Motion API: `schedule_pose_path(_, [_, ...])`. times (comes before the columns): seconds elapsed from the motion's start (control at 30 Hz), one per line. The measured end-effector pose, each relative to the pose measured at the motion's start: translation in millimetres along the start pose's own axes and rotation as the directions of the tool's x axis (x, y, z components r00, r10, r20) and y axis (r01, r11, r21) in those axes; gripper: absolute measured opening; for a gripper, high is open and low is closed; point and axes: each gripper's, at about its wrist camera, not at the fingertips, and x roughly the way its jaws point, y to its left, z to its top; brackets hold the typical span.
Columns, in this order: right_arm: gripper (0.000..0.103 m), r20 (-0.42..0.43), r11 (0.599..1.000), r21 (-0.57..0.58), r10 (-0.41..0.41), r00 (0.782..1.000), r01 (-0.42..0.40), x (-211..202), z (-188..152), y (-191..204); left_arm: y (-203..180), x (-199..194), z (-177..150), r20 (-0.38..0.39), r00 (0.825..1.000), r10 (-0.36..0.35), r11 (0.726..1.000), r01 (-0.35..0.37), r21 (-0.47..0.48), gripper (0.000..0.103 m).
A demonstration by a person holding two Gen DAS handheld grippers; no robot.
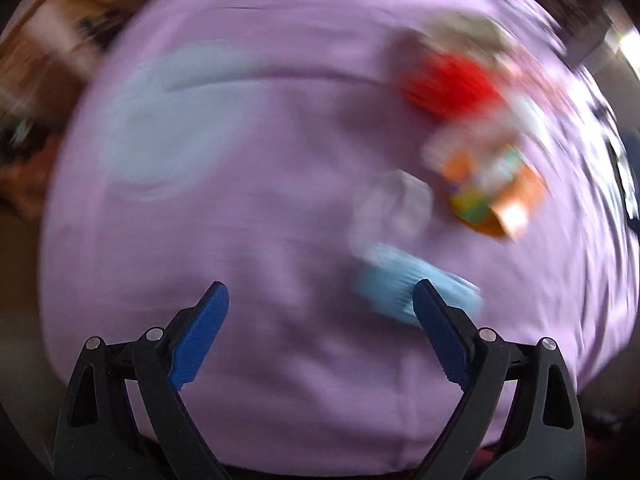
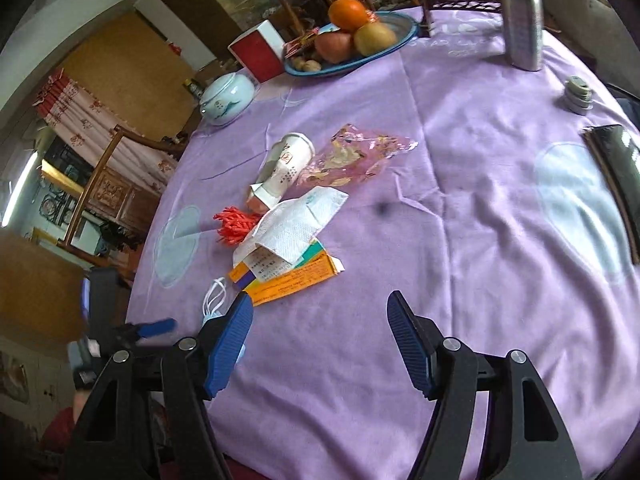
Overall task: Collect trash
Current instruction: 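Move both open tools back over the table toward the remaining trash, then grasp the orange ticket with the right tool while the left tool approaches the blue mask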
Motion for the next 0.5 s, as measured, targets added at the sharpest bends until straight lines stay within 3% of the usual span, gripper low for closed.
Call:
schedule_pose_path(0.17, [0.069,-0.039,0.999,-0.02,0.041,0.998,-0.041,28,12,9,48,-31,-3,0.048,0.998,0.044,0.99,-0.037,-0.138,0.09])
schedule_pose_path(0.5, [0.069,-0.183,0.991,-0.091,0.076,0.98,-0.094,82,14,36,21,-41,-35,0.01,0.999,0.049,0.991,-0.047,-0.122,0.09])
